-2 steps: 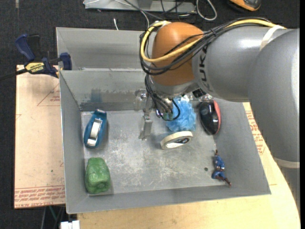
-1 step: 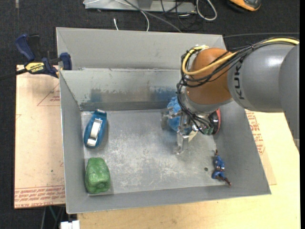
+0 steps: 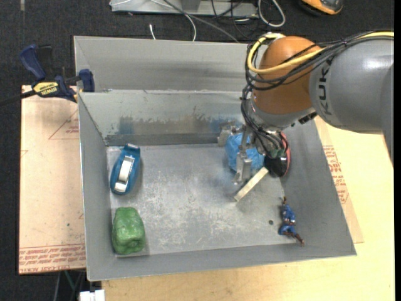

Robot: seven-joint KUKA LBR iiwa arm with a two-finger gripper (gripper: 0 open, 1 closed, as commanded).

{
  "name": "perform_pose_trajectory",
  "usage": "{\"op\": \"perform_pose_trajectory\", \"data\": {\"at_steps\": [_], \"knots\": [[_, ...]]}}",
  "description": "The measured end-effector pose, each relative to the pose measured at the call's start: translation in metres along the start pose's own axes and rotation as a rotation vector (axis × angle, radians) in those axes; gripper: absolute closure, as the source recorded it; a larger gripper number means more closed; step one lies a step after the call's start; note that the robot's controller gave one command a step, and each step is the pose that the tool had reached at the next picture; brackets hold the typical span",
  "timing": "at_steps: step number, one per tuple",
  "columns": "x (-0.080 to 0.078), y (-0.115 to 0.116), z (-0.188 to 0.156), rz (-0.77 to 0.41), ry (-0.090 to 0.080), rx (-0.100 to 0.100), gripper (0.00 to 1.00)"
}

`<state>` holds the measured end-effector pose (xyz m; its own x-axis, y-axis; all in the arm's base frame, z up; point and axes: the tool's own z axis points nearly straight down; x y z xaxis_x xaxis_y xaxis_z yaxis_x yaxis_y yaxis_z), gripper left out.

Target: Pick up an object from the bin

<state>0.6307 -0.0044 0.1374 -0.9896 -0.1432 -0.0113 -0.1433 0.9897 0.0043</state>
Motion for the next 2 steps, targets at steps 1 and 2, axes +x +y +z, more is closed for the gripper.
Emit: {"op": "perform_pose_trajectory", "data": {"at_steps": [1, 2], "knots": [[0.028, -0.057, 0.037, -0.051, 0.012, -0.002, 0.00], [0.044, -0.063, 0.066, -0.093, -0.006, -0.007, 0.00]]}}
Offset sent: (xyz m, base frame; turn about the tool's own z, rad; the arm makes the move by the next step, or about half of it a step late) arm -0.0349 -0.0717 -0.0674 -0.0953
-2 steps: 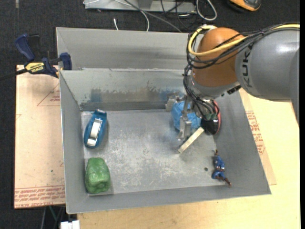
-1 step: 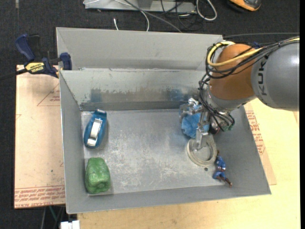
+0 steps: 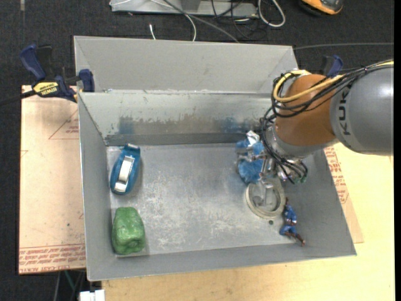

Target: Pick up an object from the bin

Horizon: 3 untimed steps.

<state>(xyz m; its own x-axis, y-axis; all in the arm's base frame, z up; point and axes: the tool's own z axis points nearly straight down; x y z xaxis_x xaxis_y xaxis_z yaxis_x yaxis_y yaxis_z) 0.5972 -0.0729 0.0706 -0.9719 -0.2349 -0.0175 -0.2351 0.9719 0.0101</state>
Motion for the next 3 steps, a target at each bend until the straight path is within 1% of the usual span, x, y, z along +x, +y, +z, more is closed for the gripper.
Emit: {"op": "perform_pose_trajectory", "data": {"at_steps": [1, 2, 3], "knots": [[0.031, 0.040, -0.002, -0.060, 0.002, 0.004, 1.00], [0.031, 0.040, -0.002, -0.060, 0.002, 0.004, 1.00], [0.035, 0.042, -0.025, -0.059, 0.014, -0.001, 1.00]]}}
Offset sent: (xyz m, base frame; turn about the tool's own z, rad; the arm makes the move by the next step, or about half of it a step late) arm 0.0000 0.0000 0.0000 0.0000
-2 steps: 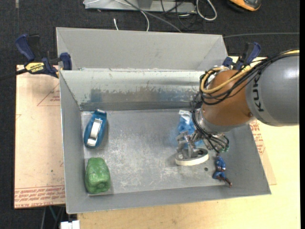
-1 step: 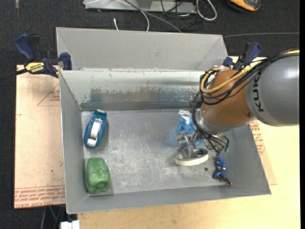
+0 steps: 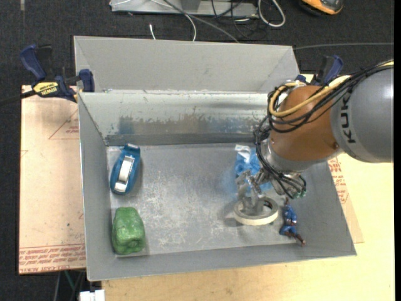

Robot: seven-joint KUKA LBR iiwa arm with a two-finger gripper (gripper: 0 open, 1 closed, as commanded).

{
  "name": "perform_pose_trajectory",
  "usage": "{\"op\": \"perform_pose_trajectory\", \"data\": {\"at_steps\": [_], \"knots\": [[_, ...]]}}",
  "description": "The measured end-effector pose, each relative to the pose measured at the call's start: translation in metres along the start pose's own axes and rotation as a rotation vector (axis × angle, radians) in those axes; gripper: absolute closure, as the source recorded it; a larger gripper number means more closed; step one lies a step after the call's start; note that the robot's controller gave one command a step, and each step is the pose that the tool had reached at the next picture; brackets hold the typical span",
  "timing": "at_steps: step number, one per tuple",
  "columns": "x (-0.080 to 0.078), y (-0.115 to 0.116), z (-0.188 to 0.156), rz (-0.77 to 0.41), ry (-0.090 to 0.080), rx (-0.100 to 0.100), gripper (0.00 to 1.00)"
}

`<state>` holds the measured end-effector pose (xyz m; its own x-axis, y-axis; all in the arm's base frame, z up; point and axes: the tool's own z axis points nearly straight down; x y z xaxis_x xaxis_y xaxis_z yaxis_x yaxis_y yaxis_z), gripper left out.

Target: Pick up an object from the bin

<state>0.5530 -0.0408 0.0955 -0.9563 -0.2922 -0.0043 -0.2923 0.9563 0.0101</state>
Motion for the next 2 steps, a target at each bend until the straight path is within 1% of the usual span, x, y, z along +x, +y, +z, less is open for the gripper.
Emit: {"op": "perform_pose_trajectory", "data": {"at_steps": [1, 2], "knots": [[-0.003, 0.000, -0.042, 0.001, -0.007, 0.002, 1.00], [-0.003, 0.000, -0.065, 0.001, -0.009, 0.003, 1.00]]}}
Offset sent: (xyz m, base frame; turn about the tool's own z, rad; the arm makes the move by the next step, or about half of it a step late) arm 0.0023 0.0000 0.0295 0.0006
